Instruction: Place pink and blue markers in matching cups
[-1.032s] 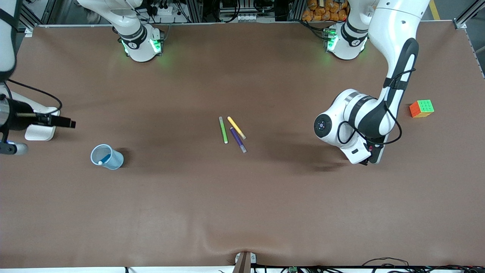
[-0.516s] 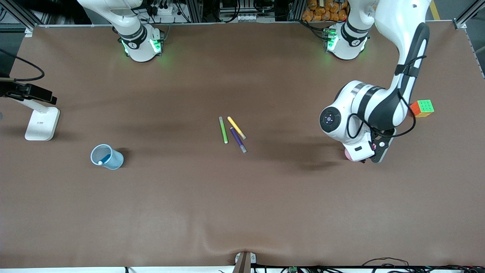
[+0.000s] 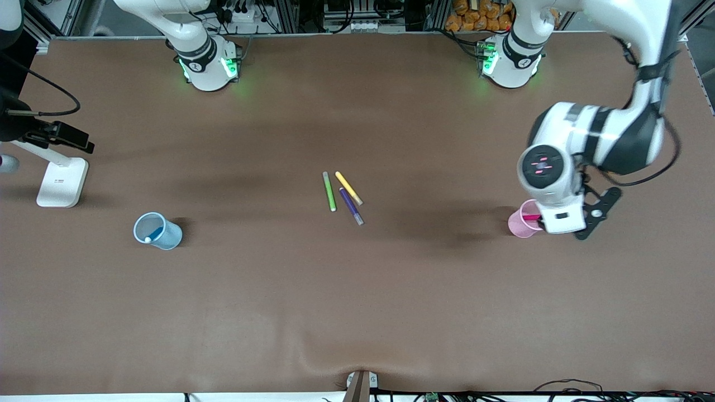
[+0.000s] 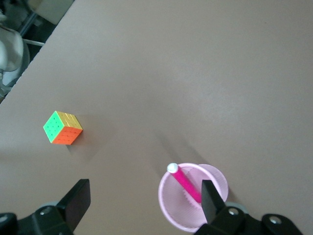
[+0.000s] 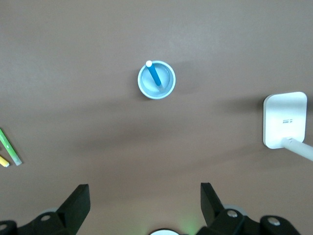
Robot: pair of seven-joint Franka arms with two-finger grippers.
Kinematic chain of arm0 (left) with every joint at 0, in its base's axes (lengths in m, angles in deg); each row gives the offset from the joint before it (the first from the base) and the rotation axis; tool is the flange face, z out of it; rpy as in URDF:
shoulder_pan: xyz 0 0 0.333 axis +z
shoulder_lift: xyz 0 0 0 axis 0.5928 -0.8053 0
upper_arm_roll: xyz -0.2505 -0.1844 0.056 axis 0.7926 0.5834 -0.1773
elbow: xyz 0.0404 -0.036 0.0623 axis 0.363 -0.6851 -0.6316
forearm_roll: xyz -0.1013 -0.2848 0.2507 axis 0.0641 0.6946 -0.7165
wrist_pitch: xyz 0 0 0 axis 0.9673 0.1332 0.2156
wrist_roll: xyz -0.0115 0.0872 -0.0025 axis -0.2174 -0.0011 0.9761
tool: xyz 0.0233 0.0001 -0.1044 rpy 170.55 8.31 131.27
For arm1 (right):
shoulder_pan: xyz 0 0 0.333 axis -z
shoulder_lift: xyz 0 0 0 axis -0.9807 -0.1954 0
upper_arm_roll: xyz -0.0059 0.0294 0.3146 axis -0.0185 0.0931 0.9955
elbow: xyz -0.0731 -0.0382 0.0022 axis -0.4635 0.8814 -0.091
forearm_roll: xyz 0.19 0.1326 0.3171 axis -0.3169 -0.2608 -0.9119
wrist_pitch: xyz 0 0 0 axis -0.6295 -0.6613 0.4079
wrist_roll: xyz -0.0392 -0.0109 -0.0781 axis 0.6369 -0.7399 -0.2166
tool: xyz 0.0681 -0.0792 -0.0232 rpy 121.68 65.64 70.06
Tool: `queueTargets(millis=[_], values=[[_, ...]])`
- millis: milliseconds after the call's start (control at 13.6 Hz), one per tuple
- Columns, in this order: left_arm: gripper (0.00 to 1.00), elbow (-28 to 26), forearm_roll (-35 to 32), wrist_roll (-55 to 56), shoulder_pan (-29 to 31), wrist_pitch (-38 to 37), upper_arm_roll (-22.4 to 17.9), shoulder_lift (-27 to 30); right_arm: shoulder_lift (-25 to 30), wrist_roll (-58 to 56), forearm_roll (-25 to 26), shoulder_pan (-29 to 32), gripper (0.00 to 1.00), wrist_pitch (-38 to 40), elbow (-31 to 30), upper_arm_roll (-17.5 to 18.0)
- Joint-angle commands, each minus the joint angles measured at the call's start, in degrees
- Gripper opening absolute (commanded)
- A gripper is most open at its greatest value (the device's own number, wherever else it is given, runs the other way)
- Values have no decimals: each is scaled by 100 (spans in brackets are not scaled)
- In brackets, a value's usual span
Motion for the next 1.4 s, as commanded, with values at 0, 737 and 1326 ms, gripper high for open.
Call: queueTargets(millis=[0,737,1326], values=[[100,-52,460,-924,276,-74,40,411,-166,34,194,-15,100,536,624,46],[100,-52,2032,-3666,741,-461,48,1544,-151,-699,-226,231,100,321,717,19],[100,-8,2859,-5573,821,-742,-310,2230,156,78,-174,64,100,258,322,72]])
